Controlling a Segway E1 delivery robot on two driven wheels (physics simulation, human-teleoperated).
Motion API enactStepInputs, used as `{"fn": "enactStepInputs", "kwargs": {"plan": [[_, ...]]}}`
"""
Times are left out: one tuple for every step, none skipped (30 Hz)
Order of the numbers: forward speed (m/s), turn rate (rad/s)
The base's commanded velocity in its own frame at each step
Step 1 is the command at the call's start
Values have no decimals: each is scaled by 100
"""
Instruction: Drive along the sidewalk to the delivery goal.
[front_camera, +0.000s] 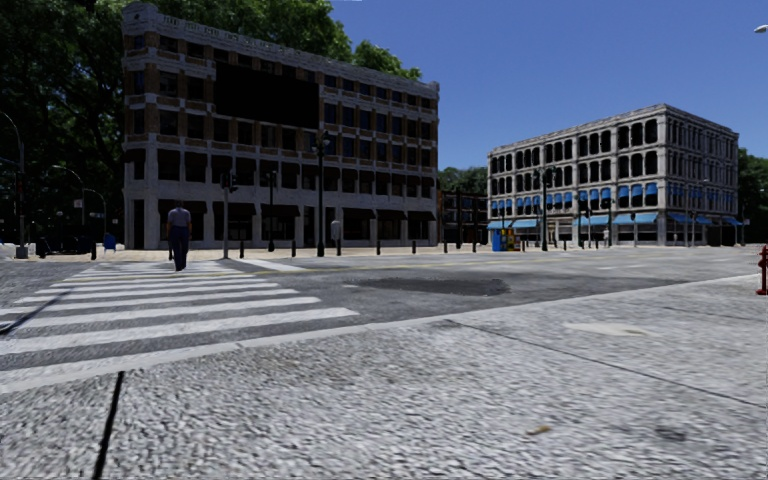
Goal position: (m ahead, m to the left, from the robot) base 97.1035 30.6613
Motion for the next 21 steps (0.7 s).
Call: {"fn": "enactStepInputs", "kwargs": {"plan": [[200, 75], [200, 75], [200, 75], [200, 75], [200, 75], [200, 75], [200, 75], [200, 75], [200, 75], [200, 75], [200, 75], [200, 75], [200, 75], [200, 75], [200, 75], [200, 75], [200, 75], [200, 75], [200, 75], [200, 75], [200, 75]]}}
